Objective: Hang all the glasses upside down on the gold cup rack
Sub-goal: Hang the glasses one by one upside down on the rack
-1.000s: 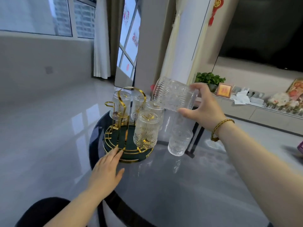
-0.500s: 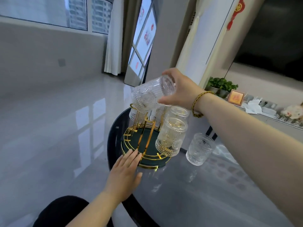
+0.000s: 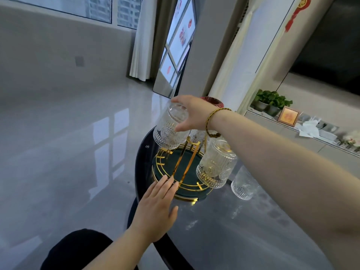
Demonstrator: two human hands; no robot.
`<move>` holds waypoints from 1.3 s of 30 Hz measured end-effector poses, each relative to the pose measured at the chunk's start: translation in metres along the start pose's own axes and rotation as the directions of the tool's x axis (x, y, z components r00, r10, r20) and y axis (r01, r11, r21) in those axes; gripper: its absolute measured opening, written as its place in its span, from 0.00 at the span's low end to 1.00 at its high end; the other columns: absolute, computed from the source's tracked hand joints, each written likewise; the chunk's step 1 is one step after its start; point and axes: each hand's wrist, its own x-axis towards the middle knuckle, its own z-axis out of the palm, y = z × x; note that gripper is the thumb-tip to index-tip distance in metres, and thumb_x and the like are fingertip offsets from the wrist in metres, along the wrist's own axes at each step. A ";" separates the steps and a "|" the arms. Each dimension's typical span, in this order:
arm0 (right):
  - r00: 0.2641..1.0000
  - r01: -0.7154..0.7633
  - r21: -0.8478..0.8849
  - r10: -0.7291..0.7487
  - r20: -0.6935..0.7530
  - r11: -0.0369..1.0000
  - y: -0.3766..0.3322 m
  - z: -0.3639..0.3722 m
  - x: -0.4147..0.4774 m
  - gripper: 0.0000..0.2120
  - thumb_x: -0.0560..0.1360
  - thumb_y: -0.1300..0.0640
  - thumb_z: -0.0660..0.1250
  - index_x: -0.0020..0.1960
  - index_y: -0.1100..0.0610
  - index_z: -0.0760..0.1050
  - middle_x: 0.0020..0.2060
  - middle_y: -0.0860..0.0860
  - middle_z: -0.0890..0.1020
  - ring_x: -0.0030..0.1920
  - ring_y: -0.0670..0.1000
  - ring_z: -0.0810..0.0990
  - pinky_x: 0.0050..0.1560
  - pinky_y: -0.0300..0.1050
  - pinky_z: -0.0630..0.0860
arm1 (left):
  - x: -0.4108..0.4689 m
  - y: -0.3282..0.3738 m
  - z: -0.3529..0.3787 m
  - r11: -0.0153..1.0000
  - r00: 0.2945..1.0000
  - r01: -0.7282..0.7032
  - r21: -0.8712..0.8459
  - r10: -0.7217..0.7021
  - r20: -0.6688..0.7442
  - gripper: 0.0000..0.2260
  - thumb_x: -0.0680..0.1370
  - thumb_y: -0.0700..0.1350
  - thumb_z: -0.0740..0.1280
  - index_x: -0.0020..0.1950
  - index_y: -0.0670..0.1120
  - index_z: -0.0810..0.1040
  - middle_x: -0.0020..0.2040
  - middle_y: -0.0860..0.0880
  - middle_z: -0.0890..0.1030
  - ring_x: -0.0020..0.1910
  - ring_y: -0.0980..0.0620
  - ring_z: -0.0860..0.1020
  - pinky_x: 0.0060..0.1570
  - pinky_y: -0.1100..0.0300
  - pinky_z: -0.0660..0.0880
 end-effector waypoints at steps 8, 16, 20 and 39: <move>0.996 -0.010 -0.023 0.012 0.090 1.000 0.002 0.020 0.013 0.37 0.66 0.53 0.70 0.69 0.57 0.55 0.69 0.55 0.64 0.68 0.54 0.63 0.68 0.48 0.62 | 0.001 -0.001 0.001 1.000 1.000 0.020 0.005 -0.020 0.006 0.29 0.59 0.53 0.77 0.58 0.47 0.76 0.56 0.50 0.81 0.57 0.50 0.77 0.51 0.49 0.75; 0.996 -0.005 0.000 0.005 0.094 1.000 0.004 0.026 0.018 0.36 0.67 0.53 0.69 0.69 0.57 0.56 0.69 0.55 0.65 0.67 0.54 0.64 0.67 0.48 0.63 | 0.000 -0.002 0.008 1.000 0.999 0.028 -0.009 -0.028 -0.027 0.29 0.59 0.52 0.77 0.59 0.47 0.76 0.57 0.50 0.80 0.58 0.49 0.77 0.51 0.47 0.75; 0.995 0.002 0.007 -0.003 0.097 1.000 0.005 0.026 0.017 0.35 0.68 0.53 0.69 0.69 0.57 0.56 0.69 0.55 0.65 0.68 0.54 0.64 0.67 0.48 0.63 | 0.000 -0.002 0.007 1.000 0.999 0.023 -0.009 -0.023 -0.039 0.29 0.59 0.51 0.77 0.58 0.46 0.76 0.57 0.49 0.81 0.58 0.49 0.77 0.51 0.46 0.75; 0.960 0.009 0.172 0.040 -0.277 0.985 0.026 0.000 -0.082 0.25 0.69 0.54 0.67 0.64 0.56 0.66 0.65 0.52 0.71 0.65 0.49 0.67 0.63 0.38 0.61 | -0.007 0.033 -0.010 0.997 0.998 -0.041 -0.064 0.044 0.051 0.28 0.55 0.50 0.80 0.52 0.45 0.80 0.52 0.48 0.83 0.52 0.46 0.80 0.63 0.60 0.56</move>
